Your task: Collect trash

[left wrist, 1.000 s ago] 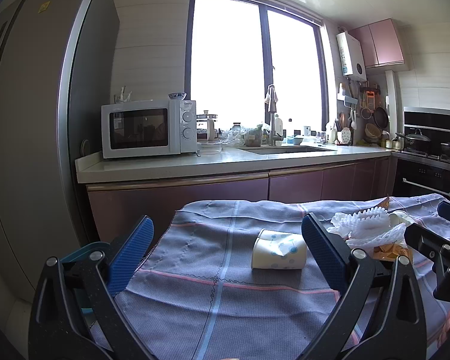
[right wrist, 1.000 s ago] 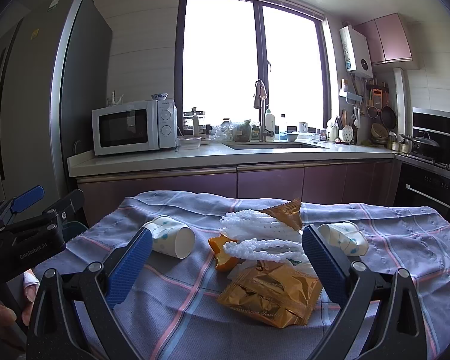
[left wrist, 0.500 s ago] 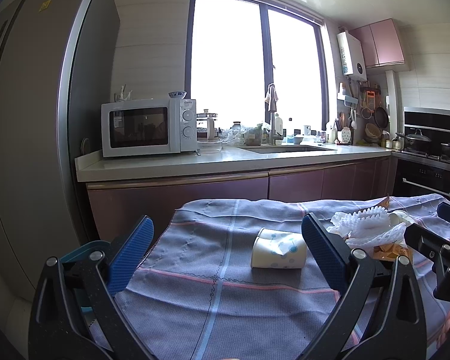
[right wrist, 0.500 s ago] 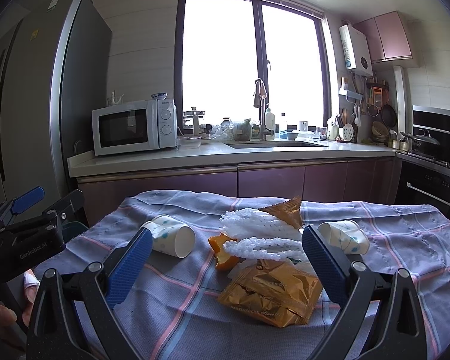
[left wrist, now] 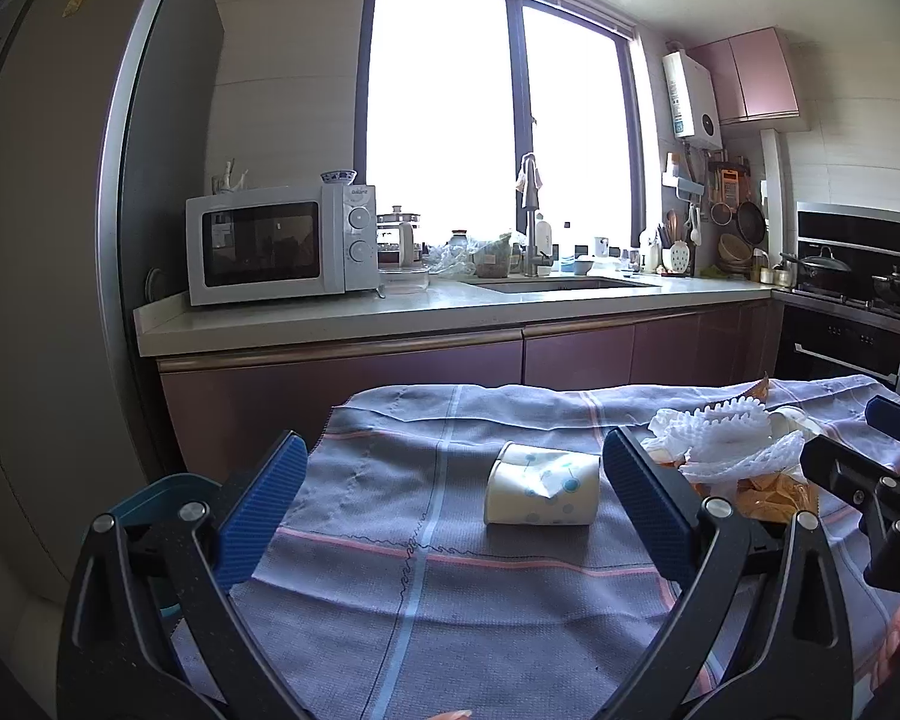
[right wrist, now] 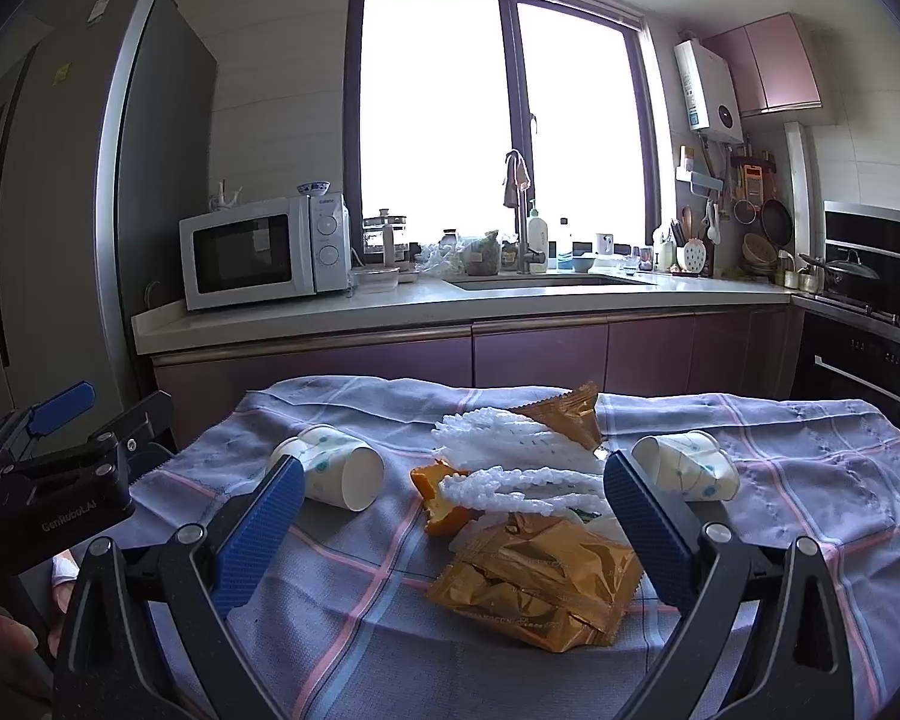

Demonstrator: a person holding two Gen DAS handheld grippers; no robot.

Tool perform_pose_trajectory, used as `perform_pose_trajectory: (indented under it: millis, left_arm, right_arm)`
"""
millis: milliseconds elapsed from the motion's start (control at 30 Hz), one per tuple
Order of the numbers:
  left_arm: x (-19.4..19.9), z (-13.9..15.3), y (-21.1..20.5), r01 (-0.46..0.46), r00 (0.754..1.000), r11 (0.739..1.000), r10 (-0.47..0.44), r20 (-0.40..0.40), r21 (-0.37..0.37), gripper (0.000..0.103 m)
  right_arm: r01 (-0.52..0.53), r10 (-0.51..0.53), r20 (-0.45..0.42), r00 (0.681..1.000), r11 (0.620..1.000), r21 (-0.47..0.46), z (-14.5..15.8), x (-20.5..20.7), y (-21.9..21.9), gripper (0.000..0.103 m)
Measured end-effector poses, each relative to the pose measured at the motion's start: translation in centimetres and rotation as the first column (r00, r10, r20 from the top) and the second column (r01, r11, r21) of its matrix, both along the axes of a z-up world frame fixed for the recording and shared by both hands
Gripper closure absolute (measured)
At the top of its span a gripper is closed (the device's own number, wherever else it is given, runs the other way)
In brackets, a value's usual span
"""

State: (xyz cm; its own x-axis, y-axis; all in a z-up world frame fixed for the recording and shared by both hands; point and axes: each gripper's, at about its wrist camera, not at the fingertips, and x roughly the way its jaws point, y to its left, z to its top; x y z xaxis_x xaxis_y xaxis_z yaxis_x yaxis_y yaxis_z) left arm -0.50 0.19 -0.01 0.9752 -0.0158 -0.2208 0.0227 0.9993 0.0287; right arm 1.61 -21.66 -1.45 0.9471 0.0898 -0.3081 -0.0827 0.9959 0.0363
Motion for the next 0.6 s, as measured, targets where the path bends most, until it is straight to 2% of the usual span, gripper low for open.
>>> perform_pose_trajectory:
  millis: [333, 600]
  left_arm:
    - [1.4, -0.7, -0.5, 0.025, 0.999, 1.000, -0.025, -0.048, 0.000, 0.006]
    - [3.3, -1.3, -1.1, 0.068, 0.994, 0.998, -0.066, -0.091, 0.014, 0.006]
  right_arm:
    - [0.018, -0.018, -0.018, 1.000, 1.000, 0.016, -0.3, 0.7, -1.5, 0.007]
    - [0.029, -0.028, -0.065, 0.998, 0.999, 0.016, -1.0, 1.9, -2.9, 0.007]
